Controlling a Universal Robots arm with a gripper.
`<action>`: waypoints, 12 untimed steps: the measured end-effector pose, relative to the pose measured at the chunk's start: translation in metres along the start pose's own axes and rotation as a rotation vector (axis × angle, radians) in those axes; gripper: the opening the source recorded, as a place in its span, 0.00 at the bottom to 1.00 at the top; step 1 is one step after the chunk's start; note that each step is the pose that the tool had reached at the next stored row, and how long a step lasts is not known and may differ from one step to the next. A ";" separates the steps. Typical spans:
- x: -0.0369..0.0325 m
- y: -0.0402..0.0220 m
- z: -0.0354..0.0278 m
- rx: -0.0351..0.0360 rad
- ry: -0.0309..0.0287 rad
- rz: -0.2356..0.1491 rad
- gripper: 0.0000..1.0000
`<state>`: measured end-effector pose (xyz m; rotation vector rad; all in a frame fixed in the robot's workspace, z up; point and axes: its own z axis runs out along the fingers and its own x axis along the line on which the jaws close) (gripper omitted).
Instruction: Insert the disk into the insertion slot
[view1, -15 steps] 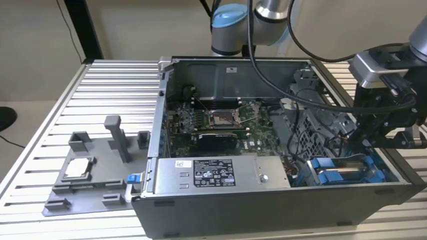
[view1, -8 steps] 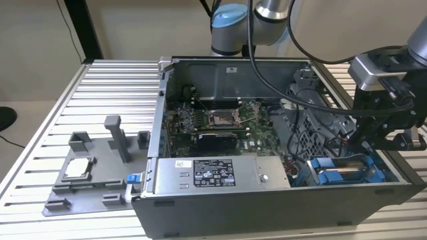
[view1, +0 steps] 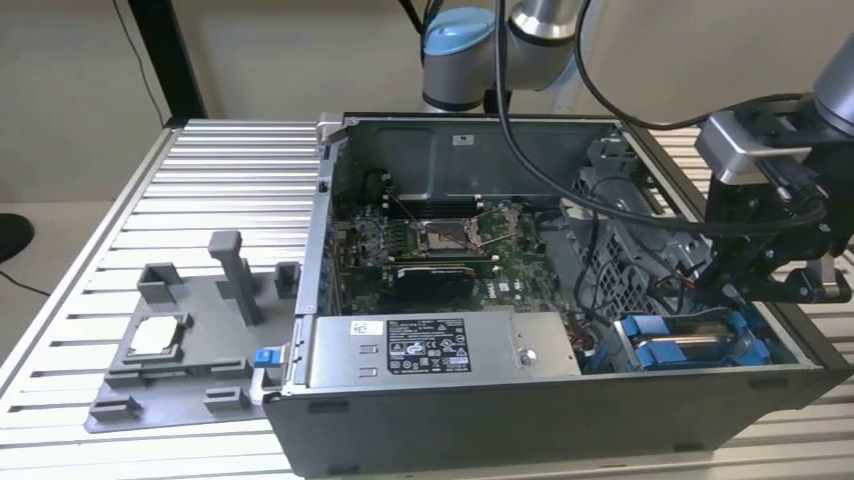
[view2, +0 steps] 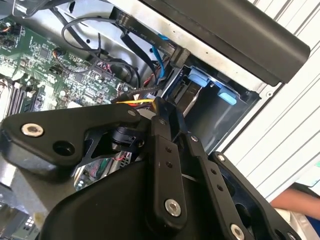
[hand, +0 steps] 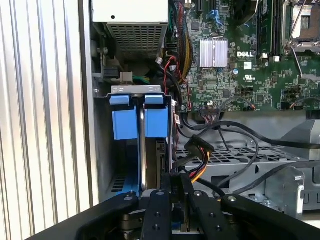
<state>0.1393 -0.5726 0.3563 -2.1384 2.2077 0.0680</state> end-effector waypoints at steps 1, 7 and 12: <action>0.0001 -0.0001 0.0007 0.0009 -0.0008 0.000 0.00; 0.0007 -0.0011 0.0055 0.0015 -0.0006 -0.001 0.00; 0.0018 -0.0056 0.0087 0.0014 -0.0006 -0.001 0.00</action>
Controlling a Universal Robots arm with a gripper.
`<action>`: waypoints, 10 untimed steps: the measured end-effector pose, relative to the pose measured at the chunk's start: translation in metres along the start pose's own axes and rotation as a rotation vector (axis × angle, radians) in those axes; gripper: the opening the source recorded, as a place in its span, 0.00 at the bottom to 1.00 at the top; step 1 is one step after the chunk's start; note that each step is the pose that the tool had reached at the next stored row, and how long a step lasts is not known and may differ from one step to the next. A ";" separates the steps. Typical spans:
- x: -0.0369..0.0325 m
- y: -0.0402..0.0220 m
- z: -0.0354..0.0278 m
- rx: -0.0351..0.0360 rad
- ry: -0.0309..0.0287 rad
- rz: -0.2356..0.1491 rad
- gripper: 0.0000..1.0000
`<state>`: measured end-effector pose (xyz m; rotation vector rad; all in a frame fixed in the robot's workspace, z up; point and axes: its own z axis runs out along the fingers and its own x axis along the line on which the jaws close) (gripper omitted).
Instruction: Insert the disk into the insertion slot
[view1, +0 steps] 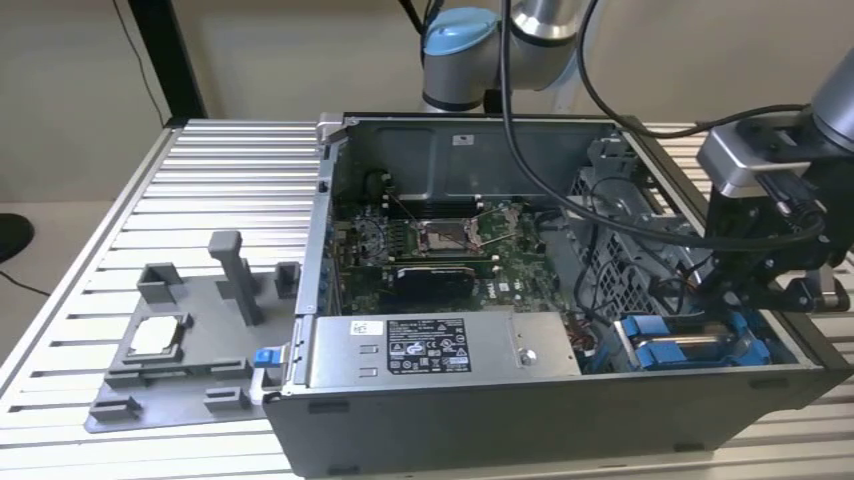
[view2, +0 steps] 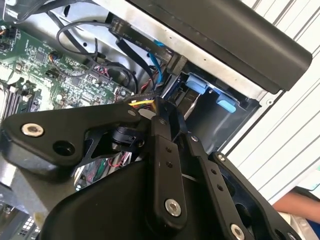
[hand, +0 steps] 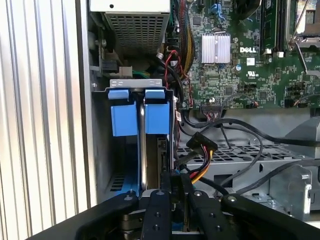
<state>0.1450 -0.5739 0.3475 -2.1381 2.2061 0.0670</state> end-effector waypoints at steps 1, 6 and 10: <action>0.0005 -0.0006 0.0005 -0.0001 0.0000 0.000 0.00; 0.0016 -0.0008 0.0028 -0.0058 0.0001 0.000 0.00; 0.0024 -0.0013 0.0050 -0.0082 0.0003 0.001 0.00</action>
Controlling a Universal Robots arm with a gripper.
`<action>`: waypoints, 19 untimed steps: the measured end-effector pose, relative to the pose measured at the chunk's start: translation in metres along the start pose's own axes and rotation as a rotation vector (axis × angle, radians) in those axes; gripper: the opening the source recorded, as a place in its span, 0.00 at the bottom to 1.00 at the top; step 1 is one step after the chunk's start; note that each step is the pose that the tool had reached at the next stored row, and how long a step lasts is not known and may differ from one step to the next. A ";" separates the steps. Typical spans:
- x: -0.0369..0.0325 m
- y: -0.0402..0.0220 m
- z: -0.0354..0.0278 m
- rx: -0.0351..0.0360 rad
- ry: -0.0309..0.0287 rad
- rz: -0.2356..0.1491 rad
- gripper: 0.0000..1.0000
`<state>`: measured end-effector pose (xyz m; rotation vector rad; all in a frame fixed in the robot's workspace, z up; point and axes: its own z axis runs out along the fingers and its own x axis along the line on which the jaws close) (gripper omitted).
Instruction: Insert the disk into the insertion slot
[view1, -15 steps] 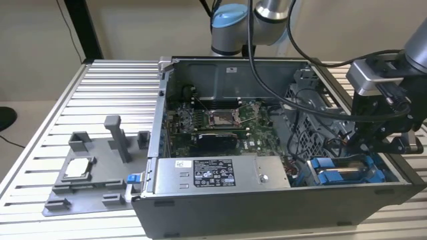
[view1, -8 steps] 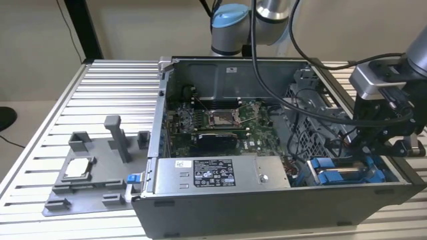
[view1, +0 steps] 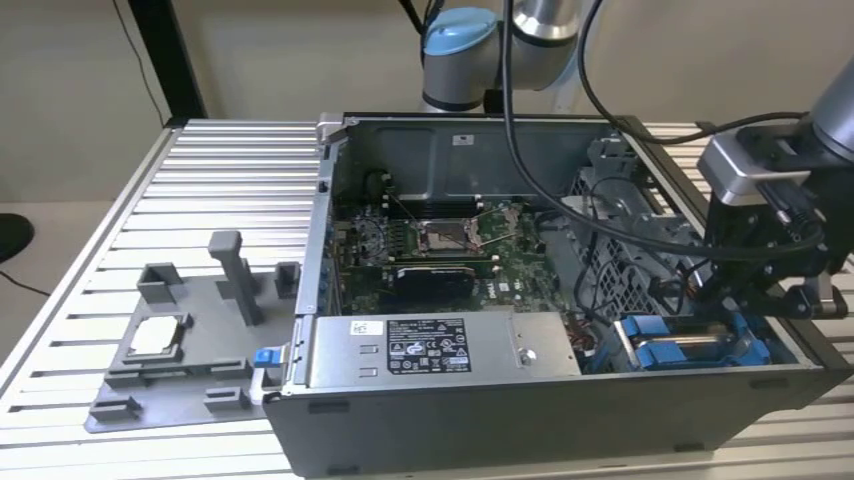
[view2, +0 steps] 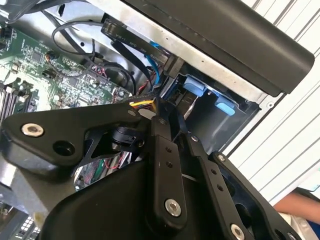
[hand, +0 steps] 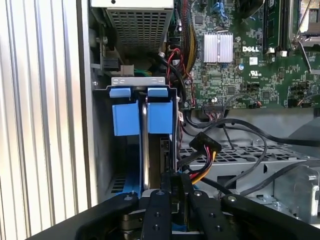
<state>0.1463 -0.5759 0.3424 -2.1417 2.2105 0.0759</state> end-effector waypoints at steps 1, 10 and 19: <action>0.0001 -0.0004 0.0004 -0.0001 -0.0002 0.000 0.00; 0.0014 -0.0017 0.0018 -0.0041 0.0003 0.000 0.00; 0.0030 -0.0018 0.0027 -0.0042 0.0000 0.000 0.00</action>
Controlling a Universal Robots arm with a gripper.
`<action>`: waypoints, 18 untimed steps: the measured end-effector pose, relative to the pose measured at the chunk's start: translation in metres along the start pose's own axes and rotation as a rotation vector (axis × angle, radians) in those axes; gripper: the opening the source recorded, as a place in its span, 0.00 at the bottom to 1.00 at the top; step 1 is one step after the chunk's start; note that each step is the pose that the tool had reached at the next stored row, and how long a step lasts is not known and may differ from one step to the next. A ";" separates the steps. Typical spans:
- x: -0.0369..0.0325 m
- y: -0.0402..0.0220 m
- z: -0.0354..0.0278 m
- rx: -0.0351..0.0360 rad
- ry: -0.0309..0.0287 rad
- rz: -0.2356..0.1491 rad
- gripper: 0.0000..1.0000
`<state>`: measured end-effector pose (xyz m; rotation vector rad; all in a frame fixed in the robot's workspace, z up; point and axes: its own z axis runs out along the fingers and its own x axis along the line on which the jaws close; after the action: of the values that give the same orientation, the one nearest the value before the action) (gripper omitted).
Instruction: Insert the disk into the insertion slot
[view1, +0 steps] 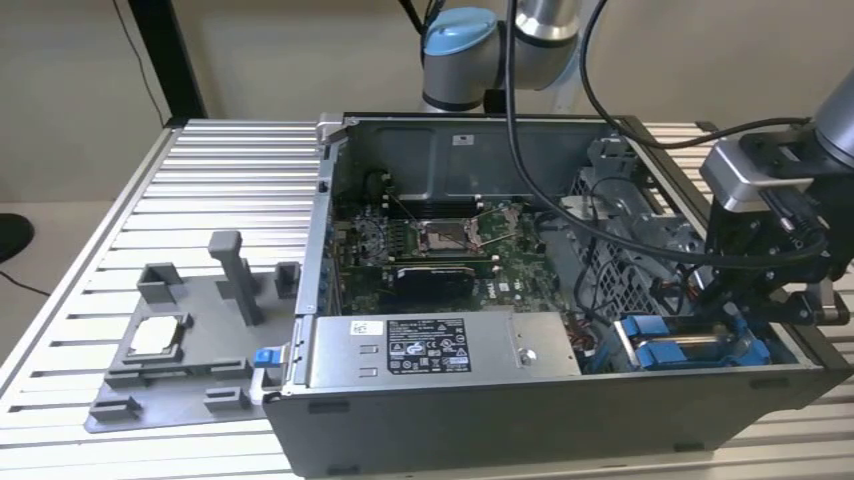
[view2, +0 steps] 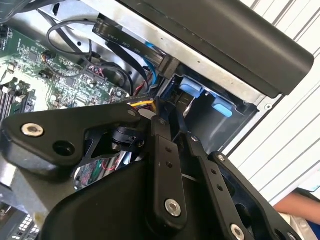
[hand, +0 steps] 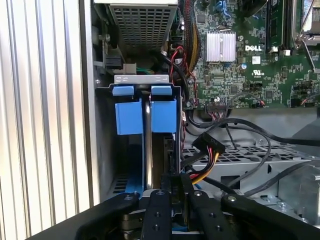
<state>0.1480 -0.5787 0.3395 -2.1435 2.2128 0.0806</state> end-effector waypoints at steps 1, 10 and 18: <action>0.0001 0.0000 0.0001 0.0000 0.0000 0.000 0.00; 0.0005 0.0000 0.0017 0.0000 0.0002 0.000 0.00; 0.0007 0.0000 0.0041 -0.0001 -0.0002 0.000 0.00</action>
<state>0.1480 -0.5792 0.3353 -2.1435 2.2126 0.0808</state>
